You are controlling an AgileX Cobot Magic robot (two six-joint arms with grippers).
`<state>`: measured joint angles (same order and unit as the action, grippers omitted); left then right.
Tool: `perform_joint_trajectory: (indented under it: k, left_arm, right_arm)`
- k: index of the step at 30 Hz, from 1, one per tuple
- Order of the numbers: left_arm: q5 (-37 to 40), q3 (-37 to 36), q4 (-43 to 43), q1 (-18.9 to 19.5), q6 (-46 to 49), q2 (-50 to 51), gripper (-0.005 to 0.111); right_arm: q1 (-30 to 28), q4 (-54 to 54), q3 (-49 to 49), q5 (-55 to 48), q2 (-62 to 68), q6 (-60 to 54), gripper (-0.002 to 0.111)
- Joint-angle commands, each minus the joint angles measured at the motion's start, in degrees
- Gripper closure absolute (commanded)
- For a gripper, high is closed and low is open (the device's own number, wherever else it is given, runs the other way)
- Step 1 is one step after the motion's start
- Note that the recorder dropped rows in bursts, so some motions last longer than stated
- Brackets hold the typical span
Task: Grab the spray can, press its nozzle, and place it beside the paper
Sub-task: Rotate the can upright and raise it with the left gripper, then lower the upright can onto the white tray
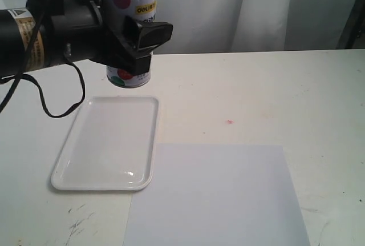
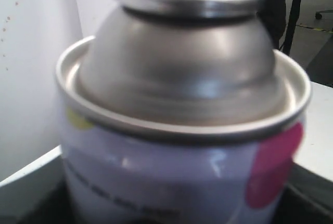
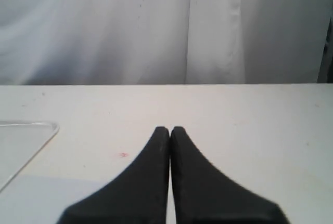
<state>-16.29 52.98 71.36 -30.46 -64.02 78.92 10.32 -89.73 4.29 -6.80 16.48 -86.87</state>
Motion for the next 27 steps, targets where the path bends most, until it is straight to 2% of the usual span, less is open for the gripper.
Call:
perform_joint_trajectory:
  k: [1, 5, 6, 12, 17, 24, 27]
  left_arm:
    - [-2.4, 0.5, 1.3, 3.5, -0.6, -0.8, 0.107]
    - [-8.6, 0.5, 2.2, 8.9, -0.5, -0.4, 0.107]
    - [-11.8, 0.5, 2.2, 11.4, -0.5, 0.6, 0.107]
    - [-24.1, 0.5, 2.4, 19.2, 1.7, 8.0, 0.107]
    - [-30.5, 0.5, -3.0, 21.2, 9.7, 17.3, 0.107]
    - [-32.8, 0.6, -14.5, 21.4, 22.8, 27.2, 0.107]
    - [-38.9, 0.6, -19.9, 22.5, 26.6, 31.7, 0.107]
  right_arm:
    - [-0.3, 0.4, -2.0, 2.2, -0.1, -0.1, 0.108]
    - [-0.3, 0.4, -2.0, 2.2, -0.1, 0.1, 0.108]
    - [-0.3, 0.4, -2.0, 2.2, -0.1, 0.1, 0.108]
    - [-0.3, 0.4, -2.0, 2.4, -0.1, 0.2, 0.108]
    - [-0.3, 0.3, -2.0, 2.4, -0.1, 0.2, 0.108]
    - [-0.3, 0.3, -2.0, 2.2, -0.1, 0.2, 0.108]
    - [-0.3, 0.3, -2.0, 2.2, -0.1, 0.2, 0.108]
